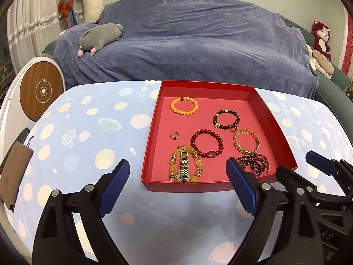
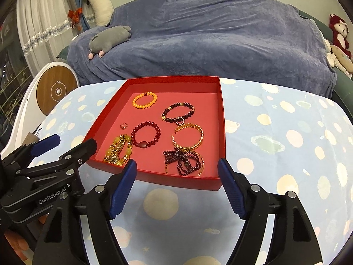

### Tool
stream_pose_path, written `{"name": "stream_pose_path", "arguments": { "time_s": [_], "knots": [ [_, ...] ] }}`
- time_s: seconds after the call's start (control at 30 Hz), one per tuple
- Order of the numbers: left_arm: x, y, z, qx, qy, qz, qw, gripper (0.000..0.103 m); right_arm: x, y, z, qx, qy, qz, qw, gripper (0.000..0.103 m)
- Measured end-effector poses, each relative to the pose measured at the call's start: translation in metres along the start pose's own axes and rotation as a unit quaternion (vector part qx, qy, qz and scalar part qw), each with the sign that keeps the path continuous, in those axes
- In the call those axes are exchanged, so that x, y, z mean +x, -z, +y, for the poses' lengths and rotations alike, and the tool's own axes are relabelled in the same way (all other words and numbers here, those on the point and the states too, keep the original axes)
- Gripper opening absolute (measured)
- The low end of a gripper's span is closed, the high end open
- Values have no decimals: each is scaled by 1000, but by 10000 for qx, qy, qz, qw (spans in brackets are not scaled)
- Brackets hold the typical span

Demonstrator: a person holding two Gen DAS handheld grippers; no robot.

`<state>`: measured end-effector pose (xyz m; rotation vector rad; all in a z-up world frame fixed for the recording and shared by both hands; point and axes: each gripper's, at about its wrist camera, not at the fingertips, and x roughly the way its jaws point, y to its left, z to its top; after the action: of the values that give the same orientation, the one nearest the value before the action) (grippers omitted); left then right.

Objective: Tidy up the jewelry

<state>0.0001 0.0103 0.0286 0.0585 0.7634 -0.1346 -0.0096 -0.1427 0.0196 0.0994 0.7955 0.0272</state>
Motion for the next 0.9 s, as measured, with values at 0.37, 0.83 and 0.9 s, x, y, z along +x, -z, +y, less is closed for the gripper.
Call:
{"name": "stream_pose_path", "arguments": {
  "time_s": [0.37, 0.83, 0.9],
  "knots": [
    [-5, 3, 8, -158, -149, -20, 9998, 93, -6, 5, 2, 39, -52, -84, 9999, 85],
    [-9, 6, 7, -88, -234, -83, 9997, 95, -10, 10, 2, -48, 238, -165, 9996, 96],
    [-9, 7, 7, -99, -256, -101, 9996, 95, -10, 11, 2, -32, 217, -168, 9996, 96]
  ]
}}
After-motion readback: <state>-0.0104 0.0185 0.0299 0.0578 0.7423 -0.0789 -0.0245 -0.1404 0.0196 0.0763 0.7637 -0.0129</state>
